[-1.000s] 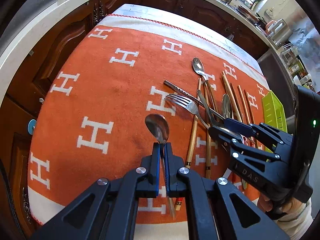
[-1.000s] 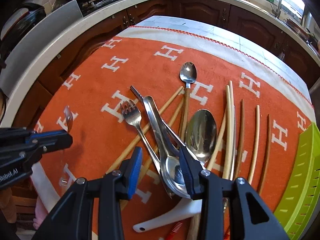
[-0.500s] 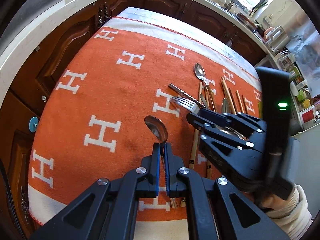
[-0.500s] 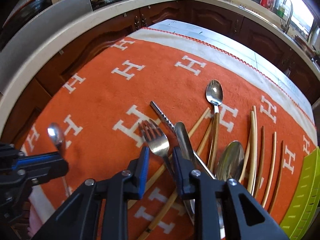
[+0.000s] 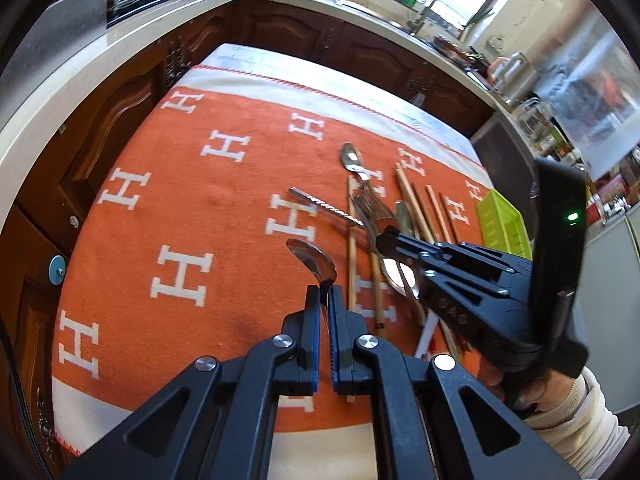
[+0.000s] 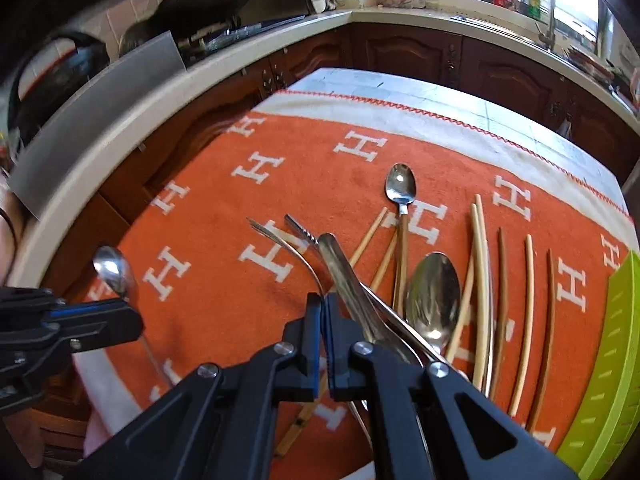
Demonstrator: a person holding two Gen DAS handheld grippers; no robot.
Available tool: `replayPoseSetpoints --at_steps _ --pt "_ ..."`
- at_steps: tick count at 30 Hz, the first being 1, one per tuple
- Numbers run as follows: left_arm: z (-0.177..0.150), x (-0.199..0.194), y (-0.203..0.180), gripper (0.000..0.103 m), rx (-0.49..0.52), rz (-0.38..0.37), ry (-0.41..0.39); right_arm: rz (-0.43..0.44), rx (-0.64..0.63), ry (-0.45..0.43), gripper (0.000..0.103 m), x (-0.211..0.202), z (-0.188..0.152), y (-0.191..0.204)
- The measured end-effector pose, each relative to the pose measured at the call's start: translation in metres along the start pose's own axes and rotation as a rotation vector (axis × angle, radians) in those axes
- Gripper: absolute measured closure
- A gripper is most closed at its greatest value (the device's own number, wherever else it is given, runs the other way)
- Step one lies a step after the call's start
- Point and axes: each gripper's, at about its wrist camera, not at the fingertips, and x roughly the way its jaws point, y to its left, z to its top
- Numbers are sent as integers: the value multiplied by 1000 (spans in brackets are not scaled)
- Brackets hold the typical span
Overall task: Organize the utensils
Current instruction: 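Grasp the silver fork with the right gripper while the left gripper holds the spoon, then carry the fork into the green tray and open the right gripper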
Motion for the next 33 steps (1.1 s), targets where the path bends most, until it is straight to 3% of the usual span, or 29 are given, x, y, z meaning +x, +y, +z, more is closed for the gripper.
replayPoseSetpoints --at_steps 7,13,19,25,28,33 --pt "-1 -27 -34 103 98 -70 -63 114 161 -114 101 -67 -8 -29" --pt "-2 -54 -76 103 212 -117 -125 156 266 -228 101 -125 -19 -54" --pt "-2 -51 -115 103 261 -135 -94 47 402 -258 101 -169 -40 -100" --pt "1 -14 -138 101 252 -99 -6 -102 573 -216 101 -185 -76 -162" --pt "4 8 -132 96 216 -56 27 -176 646 -163 101 -177 -89 -188" --pt "9 36 -104 80 127 38 78 -208 708 -75 101 -150 -102 -216"
